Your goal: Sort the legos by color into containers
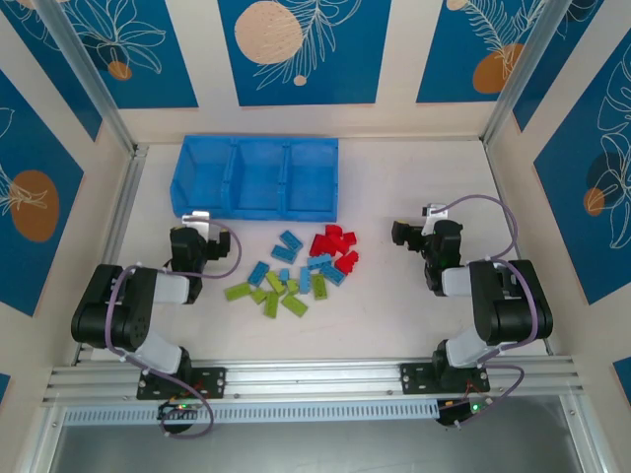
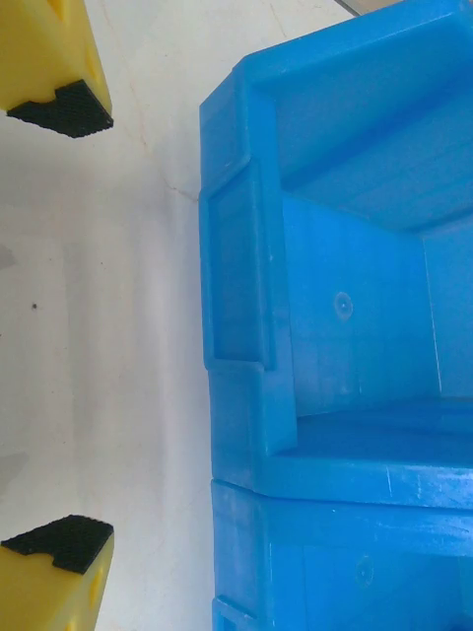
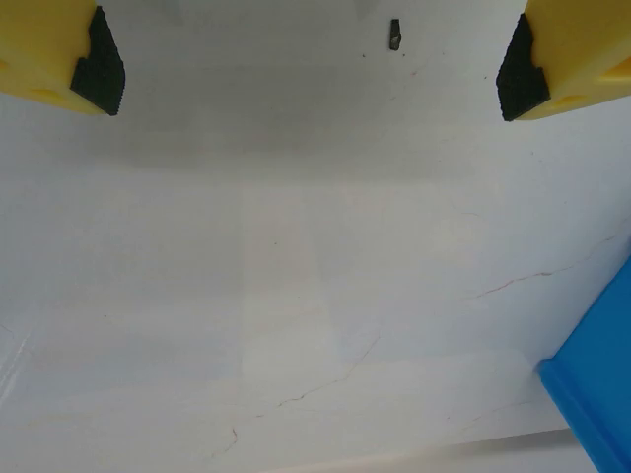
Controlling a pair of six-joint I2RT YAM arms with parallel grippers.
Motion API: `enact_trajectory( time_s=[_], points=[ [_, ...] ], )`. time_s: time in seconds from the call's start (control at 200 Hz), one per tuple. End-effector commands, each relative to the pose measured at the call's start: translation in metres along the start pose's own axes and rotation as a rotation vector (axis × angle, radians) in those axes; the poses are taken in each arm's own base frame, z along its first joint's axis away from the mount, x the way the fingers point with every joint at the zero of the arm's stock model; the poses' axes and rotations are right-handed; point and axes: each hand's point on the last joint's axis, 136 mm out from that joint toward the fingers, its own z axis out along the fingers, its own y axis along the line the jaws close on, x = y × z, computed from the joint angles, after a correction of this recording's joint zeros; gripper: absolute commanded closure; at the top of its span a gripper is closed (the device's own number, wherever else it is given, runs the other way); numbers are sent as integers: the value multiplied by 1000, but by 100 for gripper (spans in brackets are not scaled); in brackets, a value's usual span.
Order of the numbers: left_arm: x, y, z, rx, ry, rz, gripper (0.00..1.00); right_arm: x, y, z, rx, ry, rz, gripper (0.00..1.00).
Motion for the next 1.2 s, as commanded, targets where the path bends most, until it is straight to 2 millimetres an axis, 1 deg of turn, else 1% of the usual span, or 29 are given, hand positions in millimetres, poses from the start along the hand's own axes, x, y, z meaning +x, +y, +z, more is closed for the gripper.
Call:
enact_trajectory(
  time_s=[0.0,0.44,0.54,0.595,0.64,0.69,0.7,0.715,0.725,0.735,0.76,0.775,0.78,0.795,0.81,0.825,0.83,0.85,0.875,0.885,0.905,0.93,0.94,0.98,1.02,1.065,1.12,1.15,1.195],
  points=[
    [-17,3,1,3,-50,-19,0,-20,4,0,-17,-62,-30,1],
    [-18,3,0,2,-53,-19,0,-20,4,0,-17,-63,-30,1],
    [-18,3,0,2,-52,-18,0,-21,3,-4,-15,-80,-26,1],
    [-17,3,0,2,-52,-17,0,-24,-1,-7,12,-89,-14,1],
    [-18,3,0,1,-55,-18,0,-30,-6,-12,43,-103,0,1],
    [-20,7,-2,-19,-65,-21,0,-41,-8,-24,85,-112,9,1],
    [-21,7,-3,-25,-66,-24,0,-37,-9,-26,98,-85,17,1],
    [-22,10,-4,-40,-67,-31,0,-45,-10,-31,110,-91,35,1],
    [-23,12,-5,-51,-67,-34,0,-46,-10,-35,117,-80,48,1],
    [-25,14,-6,-60,-70,-40,0,-41,-11,-37,127,-40,70,1],
    [-28,18,-10,-80,-73,-47,0,-49,-11,-47,140,-28,128,1],
    [-30,20,-13,-94,-75,-49,0,-44,-12,-53,151,20,165,0],
    [-31,21,-14,-99,-76,-49,0,-48,-11,-55,150,14,171,0],
    [-32,24,-16,-118,-73,-55,0,-51,-10,-63,154,29,207,1],
    [-34,27,-20,-135,-71,-62,0,-45,-10,-70,166,72,243,1],
    [-37,30,-23,-148,-64,-73,0,-48,-8,-77,171,86,280,2],
    [-36,31,-24,-152,-58,-75,0,-46,-8,-79,176,105,292,2],
    [-39,34,-29,-171,-40,-93,0,-47,-4,-89,165,129,336,2],
    [-42,39,-36,-193,-15,-124,0,-41,3,-100,150,180,383,3],
    [-42,40,-38,-201,0,-133,0,-44,8,-104,132,187,400,4],
    [-45,44,-44,-219,22,-155,0,-39,17,-112,101,231,423,4],
    [-46,48,-51,-235,52,-182,0,-41,30,-121,45,259,438,5],
    [-49,49,-54,-239,55,-199,0,-38,35,-124,31,279,442,6],
    [-53,49,-66,-234,91,-255,0,-34,55,-139,-37,341,452,6],
    [-55,44,-76,-198,133,-316,0,-28,76,-153,-111,405,438,7],
    [-58,29,-86,-121,186,-386,1,-22,99,-168,-188,469,405,7],
    [-58,8,-98,-20,277,-475,6,-10,122,-185,-253,563,356,7],
    [-58,-9,-104,57,337,-509,9,-6,134,-194,-294,609,325,8],
    [-56,-36,-116,169,424,-508,9,0,151,-208,-338,680,283,8]
  ],
)
